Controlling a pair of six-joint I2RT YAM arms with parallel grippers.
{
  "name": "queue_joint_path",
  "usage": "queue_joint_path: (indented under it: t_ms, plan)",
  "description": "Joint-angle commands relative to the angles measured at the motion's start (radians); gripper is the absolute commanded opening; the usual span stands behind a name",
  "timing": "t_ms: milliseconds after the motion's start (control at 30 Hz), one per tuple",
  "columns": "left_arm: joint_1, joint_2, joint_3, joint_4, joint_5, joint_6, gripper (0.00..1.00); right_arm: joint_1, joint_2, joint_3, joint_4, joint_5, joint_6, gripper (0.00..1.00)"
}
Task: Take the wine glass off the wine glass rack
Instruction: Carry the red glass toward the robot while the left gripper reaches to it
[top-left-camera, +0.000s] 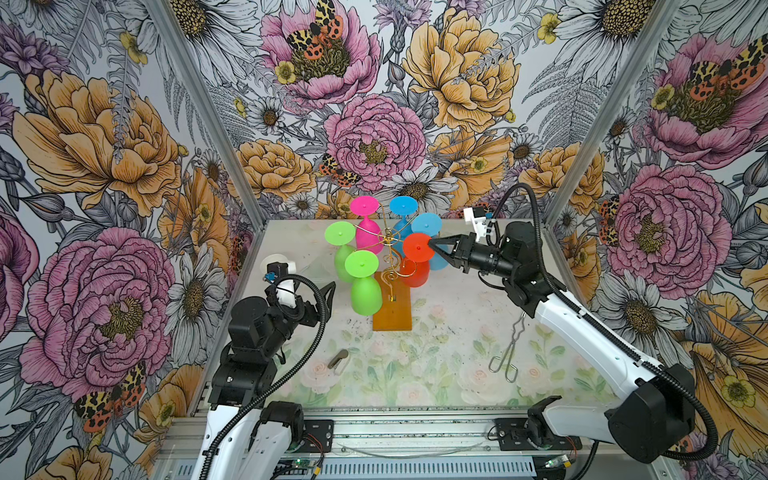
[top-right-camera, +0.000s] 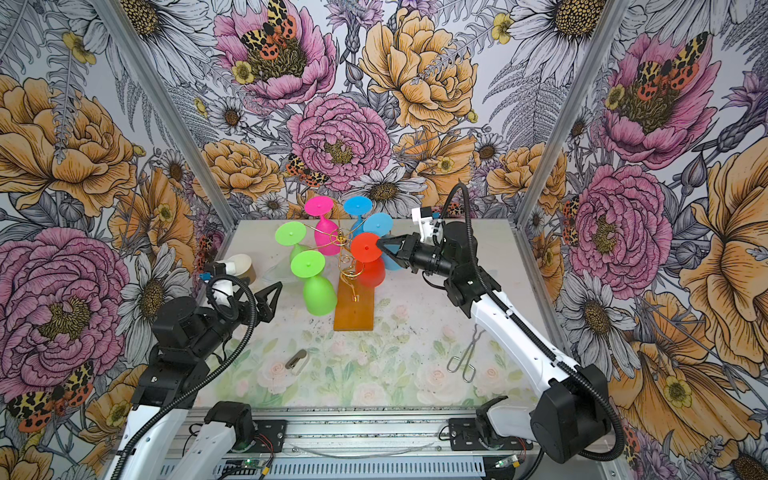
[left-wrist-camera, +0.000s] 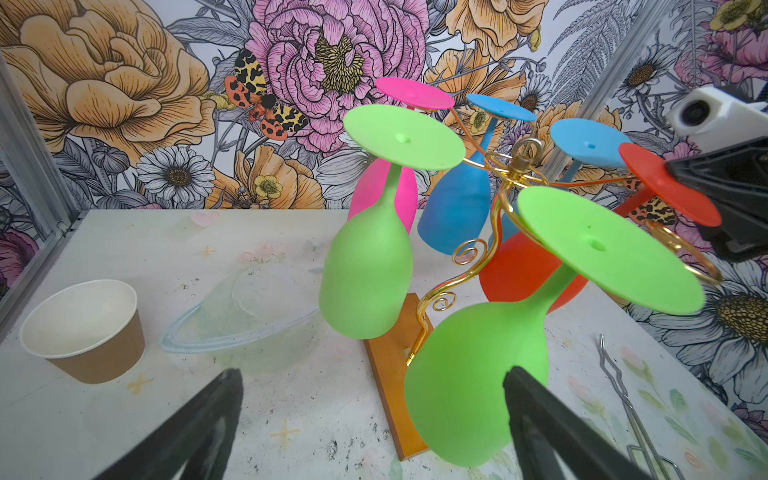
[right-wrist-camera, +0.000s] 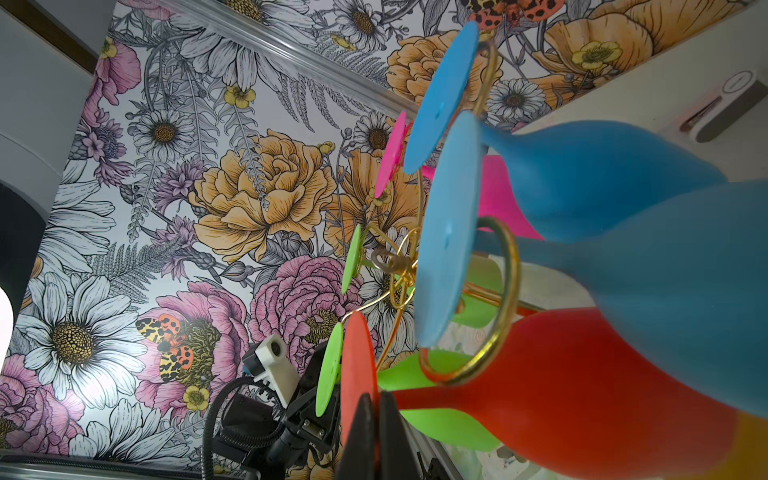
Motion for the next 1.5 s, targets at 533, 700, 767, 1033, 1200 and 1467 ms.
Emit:
queue_joint_path:
  t_ms: [533,700,767,1033,1200,1467]
  plan:
    - [-0.01,-0.005,0.218,-0.347,0.294,-0.212,0.99,-0.021,-0.246,-0.138,-0.128,-0.15,-0.118,0.0]
    - [-0.02,-0.011,0.202,-0.35,0.414,-0.25,0.99,-0.02,-0.292,-0.209,-0.174,-0.237,-0.224,0.0]
    - [-0.037,-0.014,0.185,-0.35,0.424,-0.273,0.99,-0.02,-0.298,-0.235,-0.184,-0.265,-0.269,0.0]
    - [-0.205,-0.041,0.107,-0.29,0.326,-0.393,0.96,0.019,-0.271,-0.279,-0.188,-0.261,-0.362,0.0]
    - [-0.354,-0.004,0.006,-0.073,0.288,-0.522,0.87,0.063,-0.257,-0.271,-0.19,-0.237,-0.401,0.0]
    - [-0.578,0.149,0.015,0.092,0.182,-0.54,0.77,0.093,-0.275,-0.277,-0.204,-0.195,-0.461,0.0]
